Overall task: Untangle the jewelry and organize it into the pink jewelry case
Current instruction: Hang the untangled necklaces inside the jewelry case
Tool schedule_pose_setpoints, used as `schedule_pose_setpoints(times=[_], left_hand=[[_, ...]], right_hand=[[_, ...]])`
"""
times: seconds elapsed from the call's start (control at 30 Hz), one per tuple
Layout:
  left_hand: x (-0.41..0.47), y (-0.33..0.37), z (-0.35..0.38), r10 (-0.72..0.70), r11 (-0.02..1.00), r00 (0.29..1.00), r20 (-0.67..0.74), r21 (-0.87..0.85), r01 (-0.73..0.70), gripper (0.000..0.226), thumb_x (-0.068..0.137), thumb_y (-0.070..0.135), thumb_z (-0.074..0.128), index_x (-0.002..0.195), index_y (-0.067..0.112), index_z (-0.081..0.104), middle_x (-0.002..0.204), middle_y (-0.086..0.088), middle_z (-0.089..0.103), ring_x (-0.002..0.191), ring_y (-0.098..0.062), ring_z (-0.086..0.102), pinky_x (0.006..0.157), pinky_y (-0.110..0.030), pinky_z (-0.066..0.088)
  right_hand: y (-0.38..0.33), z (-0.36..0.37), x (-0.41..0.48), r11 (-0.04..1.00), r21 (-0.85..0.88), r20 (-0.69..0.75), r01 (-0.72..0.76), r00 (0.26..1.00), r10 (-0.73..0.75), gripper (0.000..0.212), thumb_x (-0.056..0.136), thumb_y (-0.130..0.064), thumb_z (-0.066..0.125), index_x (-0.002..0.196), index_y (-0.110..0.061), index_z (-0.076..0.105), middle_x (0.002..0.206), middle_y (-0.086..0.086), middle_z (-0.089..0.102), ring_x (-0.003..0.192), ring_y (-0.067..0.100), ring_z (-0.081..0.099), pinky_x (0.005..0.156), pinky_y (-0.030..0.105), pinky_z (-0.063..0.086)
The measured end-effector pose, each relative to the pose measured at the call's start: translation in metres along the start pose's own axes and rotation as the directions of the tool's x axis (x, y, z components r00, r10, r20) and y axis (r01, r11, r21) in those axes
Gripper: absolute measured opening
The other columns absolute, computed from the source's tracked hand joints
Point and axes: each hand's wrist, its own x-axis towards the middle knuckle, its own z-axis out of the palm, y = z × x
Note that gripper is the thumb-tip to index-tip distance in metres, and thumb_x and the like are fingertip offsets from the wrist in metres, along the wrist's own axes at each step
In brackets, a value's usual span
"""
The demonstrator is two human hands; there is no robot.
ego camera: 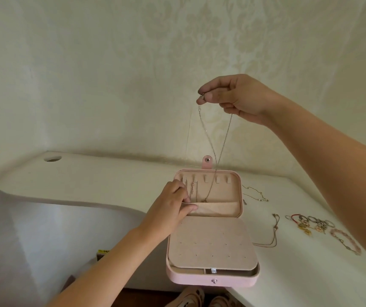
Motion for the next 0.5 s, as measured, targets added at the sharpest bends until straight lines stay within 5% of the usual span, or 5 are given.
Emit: schedule_pose_setpoints(times=[0.3,0.5], left_hand=[[0.0,0.001,0.001,-0.004,1.0,1.0,-0.03,0.011,0.004,0.027,0.08,0.034,0.064,0.074,0.009,0.059,0.089,-0.003,0.054,0.083,-0.005,0.044,0.074,-0.022,0.042],[-0.001,0.0,0.002,-0.025,0.999,0.999,-0.03,0.029,0.026,0.023,0.075,0.022,0.078,0.075,0.007,0.061,0.09,-0.006,0.056,0.084,-0.005,0.044,0.076,-0.021,0.042]], right_hand=[[0.02,0.023,-0.006,0.998,-0.034,-0.064,0.045,0.997,-0.047,0.007,0.088,-0.006,0.065,0.094,-0.008,0.067,0.092,0.006,0.074,0.051,0.003,0.046,0.051,0.013,0.039],[0.042,0.042,-0.015,0.997,-0.072,-0.121,0.014,0.992,-0.023,0.004,0.085,-0.007,0.07,0.086,-0.011,0.07,0.056,-0.015,0.061,0.046,0.003,0.045,0.048,0.013,0.037]])
